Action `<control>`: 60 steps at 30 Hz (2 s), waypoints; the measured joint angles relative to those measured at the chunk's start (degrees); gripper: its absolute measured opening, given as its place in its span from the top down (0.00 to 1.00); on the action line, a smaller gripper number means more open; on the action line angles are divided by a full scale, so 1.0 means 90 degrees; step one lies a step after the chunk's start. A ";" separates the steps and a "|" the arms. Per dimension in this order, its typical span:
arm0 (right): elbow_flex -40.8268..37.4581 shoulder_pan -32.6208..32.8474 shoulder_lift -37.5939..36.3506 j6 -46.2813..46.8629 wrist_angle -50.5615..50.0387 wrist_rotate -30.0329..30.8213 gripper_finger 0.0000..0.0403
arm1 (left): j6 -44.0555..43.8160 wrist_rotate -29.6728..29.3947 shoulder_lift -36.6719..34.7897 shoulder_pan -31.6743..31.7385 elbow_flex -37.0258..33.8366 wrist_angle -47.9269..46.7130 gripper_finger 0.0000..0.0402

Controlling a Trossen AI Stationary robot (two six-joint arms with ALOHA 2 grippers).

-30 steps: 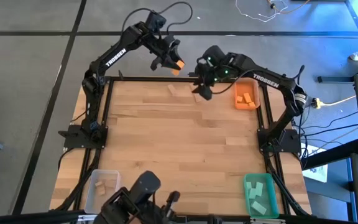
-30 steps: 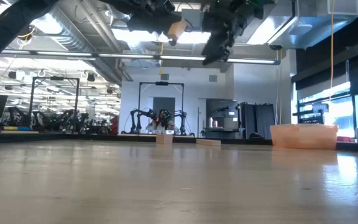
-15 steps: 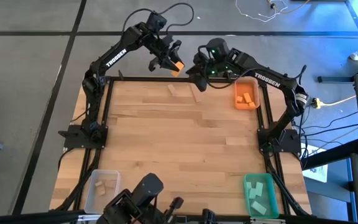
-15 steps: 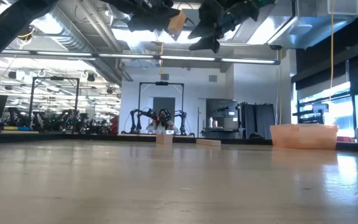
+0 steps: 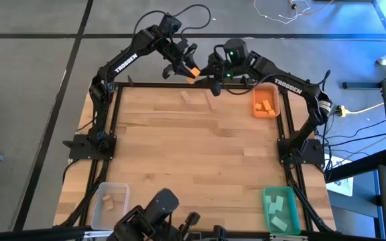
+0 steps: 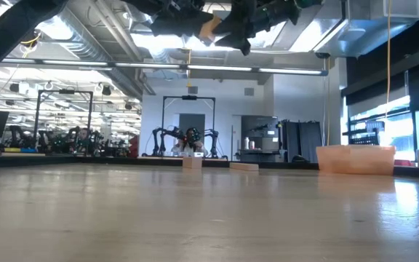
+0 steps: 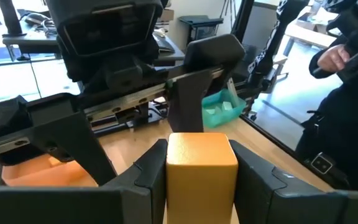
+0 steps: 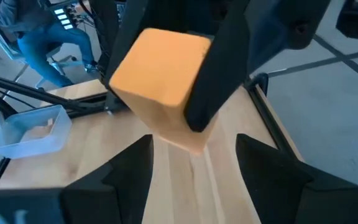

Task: Sort & place blocks by color
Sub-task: Put the orange block into the orange bin

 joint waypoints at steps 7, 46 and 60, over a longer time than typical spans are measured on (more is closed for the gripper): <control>-0.0001 0.0090 -0.0001 0.0014 0.0183 0.0043 0.43 | -0.0062 -0.0598 -0.0015 -0.0156 0.0000 0.0411 0.69; -0.0003 0.0279 0.0006 -0.0225 0.0045 0.0979 0.66 | -0.0082 -0.1650 -0.0002 -0.0154 0.0005 0.0715 0.54; 0.0012 0.0276 -0.0982 0.0357 -0.2155 0.2931 0.66 | 0.0173 -0.3224 0.0022 0.0415 -0.0012 0.0796 0.54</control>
